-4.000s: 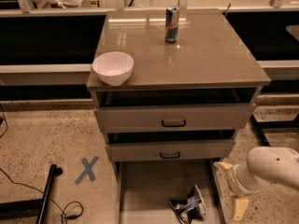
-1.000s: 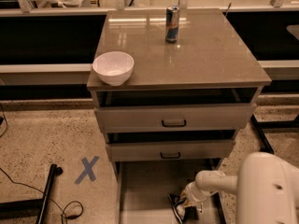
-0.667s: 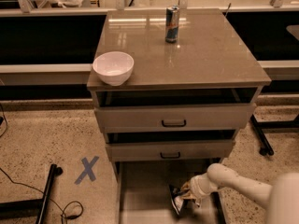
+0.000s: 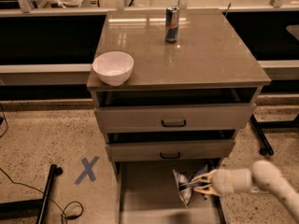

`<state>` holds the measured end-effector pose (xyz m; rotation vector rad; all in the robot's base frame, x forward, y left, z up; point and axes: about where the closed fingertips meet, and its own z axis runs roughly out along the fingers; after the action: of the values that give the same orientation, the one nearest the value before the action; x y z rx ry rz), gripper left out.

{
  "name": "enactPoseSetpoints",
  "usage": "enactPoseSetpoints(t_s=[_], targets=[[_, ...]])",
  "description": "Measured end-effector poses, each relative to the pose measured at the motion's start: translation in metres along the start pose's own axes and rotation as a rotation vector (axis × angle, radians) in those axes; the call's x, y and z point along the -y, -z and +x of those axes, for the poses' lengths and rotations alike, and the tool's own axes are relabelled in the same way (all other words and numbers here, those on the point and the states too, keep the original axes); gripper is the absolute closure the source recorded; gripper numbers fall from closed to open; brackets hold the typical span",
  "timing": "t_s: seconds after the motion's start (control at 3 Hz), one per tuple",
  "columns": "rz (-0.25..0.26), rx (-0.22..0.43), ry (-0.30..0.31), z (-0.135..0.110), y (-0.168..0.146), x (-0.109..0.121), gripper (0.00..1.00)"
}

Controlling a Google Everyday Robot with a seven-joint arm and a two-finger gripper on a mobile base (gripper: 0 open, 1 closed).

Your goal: Pick blue chip bag from bottom drawer and place on counter

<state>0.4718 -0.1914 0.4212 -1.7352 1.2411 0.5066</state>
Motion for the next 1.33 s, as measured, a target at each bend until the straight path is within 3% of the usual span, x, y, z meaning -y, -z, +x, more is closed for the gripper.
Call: enactPoseSetpoints(t_s=[0.33, 0.67, 1.0, 1.33], targets=[[0.065, 0.07, 0.12, -0.046, 0.064, 0.01, 1.0], [0.096, 0.045, 0.227, -0.097, 0.118, 0.032, 1.0], [0.088, -0.099, 0.31, -0.161, 0.169, 0.091, 1.0], [0.065, -0.189, 0.335, -0.197, 0.196, 0.139, 1.0]])
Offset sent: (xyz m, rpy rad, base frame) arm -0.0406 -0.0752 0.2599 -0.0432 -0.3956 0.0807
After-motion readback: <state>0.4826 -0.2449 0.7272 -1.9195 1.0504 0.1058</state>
